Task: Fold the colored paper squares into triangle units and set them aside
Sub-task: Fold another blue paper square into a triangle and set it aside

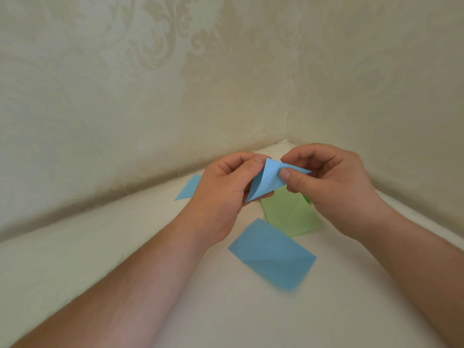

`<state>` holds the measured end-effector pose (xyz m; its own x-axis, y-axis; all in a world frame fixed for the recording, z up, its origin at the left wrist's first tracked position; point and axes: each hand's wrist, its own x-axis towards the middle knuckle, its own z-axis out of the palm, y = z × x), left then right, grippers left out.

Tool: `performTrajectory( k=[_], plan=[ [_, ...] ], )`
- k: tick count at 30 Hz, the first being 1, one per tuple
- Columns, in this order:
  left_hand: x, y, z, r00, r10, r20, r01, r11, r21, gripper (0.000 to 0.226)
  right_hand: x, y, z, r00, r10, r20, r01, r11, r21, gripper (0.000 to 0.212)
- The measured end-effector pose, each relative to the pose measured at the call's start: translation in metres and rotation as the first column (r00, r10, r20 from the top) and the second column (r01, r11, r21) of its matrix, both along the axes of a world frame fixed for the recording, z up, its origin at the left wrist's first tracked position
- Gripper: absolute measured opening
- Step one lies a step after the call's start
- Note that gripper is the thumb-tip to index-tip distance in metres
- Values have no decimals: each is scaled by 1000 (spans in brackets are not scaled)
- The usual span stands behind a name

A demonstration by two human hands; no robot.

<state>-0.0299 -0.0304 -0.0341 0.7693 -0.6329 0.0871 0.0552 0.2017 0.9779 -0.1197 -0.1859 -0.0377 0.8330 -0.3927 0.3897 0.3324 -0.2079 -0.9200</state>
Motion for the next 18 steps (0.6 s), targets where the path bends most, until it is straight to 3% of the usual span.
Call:
performTrajectory(
  k=[4,8,12,18],
  plan=[
    [2,2,-2,998,-16,58,15,1000,24,30,0,-2,0,998,-59,-34,59,998,6,33],
    [1,1,-4,973,44,228,-70,992,107,16,-2,0,2,996,-74,-52,74,997,-10,24],
    [2,1,-11,921,34,388,-99,984,148,23,-1,3,0,995,-74,-69,73,997,-24,24],
    [5,3,-10,916,46,398,-104,986,127,12,-1,2,1,992,-41,-121,42,999,8,18]
  ],
)
